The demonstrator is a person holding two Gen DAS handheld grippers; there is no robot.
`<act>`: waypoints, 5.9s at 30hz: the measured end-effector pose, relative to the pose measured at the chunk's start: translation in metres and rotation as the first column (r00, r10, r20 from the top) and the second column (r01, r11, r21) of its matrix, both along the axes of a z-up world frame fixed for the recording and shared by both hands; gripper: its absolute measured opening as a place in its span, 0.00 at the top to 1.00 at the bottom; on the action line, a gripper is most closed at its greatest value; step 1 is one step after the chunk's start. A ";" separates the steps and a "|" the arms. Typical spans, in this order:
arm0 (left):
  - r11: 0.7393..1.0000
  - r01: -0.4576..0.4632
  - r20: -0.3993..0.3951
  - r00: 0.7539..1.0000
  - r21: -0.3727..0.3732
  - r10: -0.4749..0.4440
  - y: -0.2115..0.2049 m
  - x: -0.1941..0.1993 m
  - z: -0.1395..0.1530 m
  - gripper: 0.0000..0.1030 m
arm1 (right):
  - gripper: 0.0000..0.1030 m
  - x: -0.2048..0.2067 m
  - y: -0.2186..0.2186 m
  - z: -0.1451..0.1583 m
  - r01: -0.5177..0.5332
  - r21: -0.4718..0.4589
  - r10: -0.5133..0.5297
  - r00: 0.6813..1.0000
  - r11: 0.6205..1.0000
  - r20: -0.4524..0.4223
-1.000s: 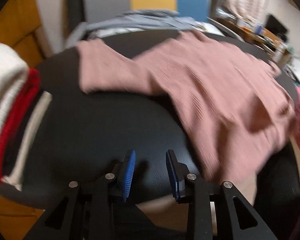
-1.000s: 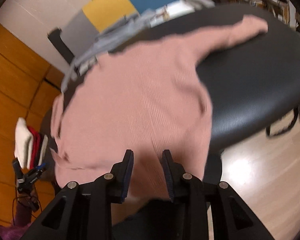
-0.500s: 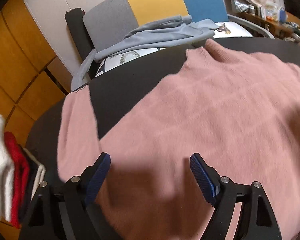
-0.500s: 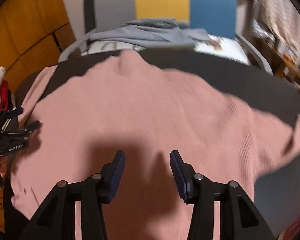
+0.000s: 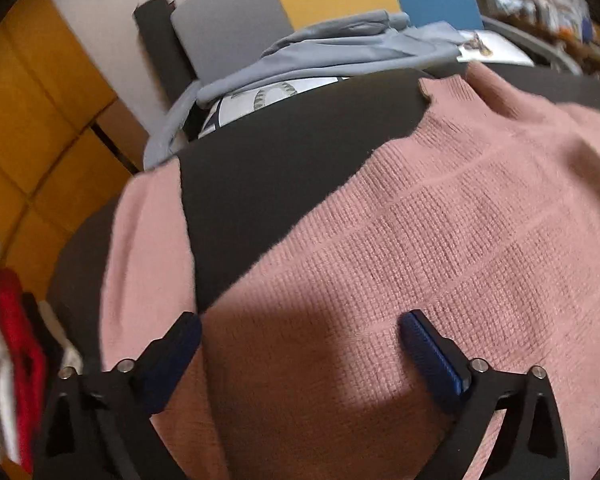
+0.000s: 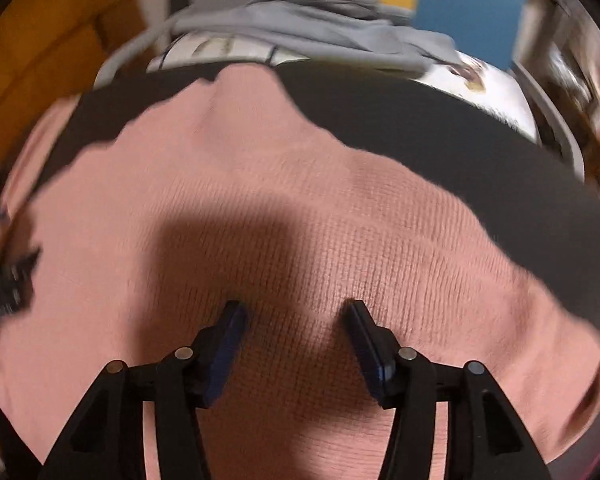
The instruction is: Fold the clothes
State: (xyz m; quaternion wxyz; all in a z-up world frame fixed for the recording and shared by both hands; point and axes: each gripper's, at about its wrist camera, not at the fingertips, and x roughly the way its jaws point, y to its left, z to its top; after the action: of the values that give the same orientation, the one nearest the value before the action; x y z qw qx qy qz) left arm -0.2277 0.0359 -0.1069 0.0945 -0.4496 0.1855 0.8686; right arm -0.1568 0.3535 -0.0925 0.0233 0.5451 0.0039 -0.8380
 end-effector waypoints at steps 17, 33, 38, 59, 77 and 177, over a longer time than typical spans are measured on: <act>1.000 0.011 -0.007 1.000 0.017 -0.011 0.073 -0.060 0.007 0.94 | 0.91 -0.038 0.041 0.000 0.164 -0.010 -0.164 0.981 0.986 -0.104; 0.975 -0.176 -0.092 0.978 0.134 0.189 0.002 -0.076 0.058 0.19 | 0.73 -0.027 -0.016 0.030 0.075 0.001 -0.073 0.976 0.997 -0.205; 0.932 -0.358 -0.110 0.926 0.050 0.361 -0.058 -0.121 0.059 0.12 | 0.72 -0.026 -0.060 0.006 0.008 0.124 0.016 0.982 0.992 -0.186; 0.902 -0.428 0.088 0.902 0.054 0.423 -0.083 -0.232 -0.006 0.33 | 0.53 -0.016 -0.072 -0.013 0.038 0.147 0.003 0.964 0.988 -0.267; 0.792 -0.176 -0.073 0.961 0.585 0.267 -0.172 -0.086 0.137 0.92 | 0.53 -0.019 -0.072 -0.013 0.033 0.155 0.010 0.963 0.987 -0.268; 0.936 -0.236 -0.005 0.969 0.263 0.246 -0.085 0.077 0.007 0.00 | 0.68 0.236 0.054 -0.010 0.412 -0.020 -0.408 0.892 0.911 -0.194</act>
State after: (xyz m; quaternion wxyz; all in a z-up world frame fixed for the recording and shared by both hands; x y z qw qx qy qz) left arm -0.1505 -0.0495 -0.0996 0.0419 -0.4361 0.0152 0.8988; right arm 0.0791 0.4073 -0.1026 -0.1602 0.4498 -0.1000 -0.8729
